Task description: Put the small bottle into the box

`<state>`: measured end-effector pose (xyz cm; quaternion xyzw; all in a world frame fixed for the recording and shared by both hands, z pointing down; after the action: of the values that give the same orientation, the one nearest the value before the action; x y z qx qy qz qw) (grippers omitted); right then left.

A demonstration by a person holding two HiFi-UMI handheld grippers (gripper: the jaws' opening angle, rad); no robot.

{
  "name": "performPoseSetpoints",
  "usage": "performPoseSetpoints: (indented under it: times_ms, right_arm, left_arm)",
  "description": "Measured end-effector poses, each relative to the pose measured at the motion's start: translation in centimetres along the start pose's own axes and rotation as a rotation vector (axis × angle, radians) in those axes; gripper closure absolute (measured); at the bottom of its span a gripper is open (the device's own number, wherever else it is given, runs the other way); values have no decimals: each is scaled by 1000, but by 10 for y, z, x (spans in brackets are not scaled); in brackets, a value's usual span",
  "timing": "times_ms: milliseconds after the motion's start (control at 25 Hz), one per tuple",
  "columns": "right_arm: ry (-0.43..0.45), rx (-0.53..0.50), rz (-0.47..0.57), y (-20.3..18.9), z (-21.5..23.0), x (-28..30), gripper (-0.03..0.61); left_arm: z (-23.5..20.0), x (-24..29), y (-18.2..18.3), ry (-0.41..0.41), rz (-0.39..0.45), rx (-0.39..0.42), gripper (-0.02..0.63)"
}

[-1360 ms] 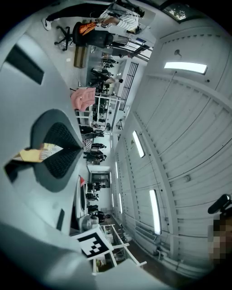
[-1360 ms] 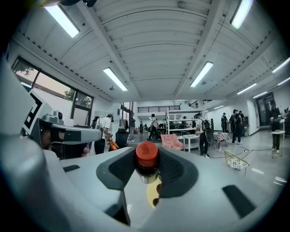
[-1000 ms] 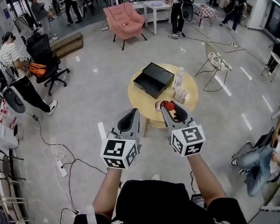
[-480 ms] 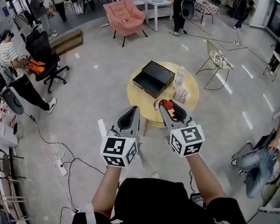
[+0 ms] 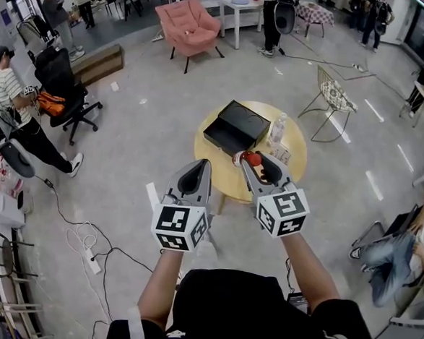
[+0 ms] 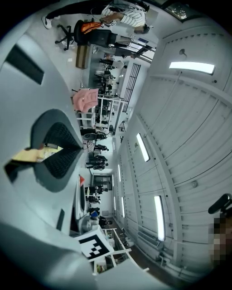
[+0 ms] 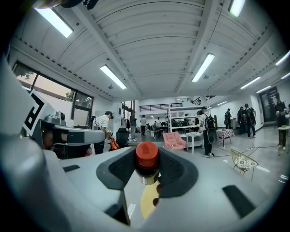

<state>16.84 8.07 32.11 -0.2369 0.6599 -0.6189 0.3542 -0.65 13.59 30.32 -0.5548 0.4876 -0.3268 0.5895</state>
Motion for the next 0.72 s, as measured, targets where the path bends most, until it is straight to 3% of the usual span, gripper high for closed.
performPoseSetpoints:
  times_ms: [720]
  right_arm:
    - [-34,1,-41,-25,19,146,440]
  left_arm:
    - [-121,96,-12,-33,-40,-44,604]
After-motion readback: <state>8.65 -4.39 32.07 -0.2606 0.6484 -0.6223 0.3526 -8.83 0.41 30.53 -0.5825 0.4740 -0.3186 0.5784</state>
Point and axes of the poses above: the fingertips, and each gripper's own axes: x forward along the fingers, z to its right, y out of its top, the point moved 8 cm from there along -x, backward along the fingers, and after that the axes turned 15 degrees about z, right-handed, at the moved point
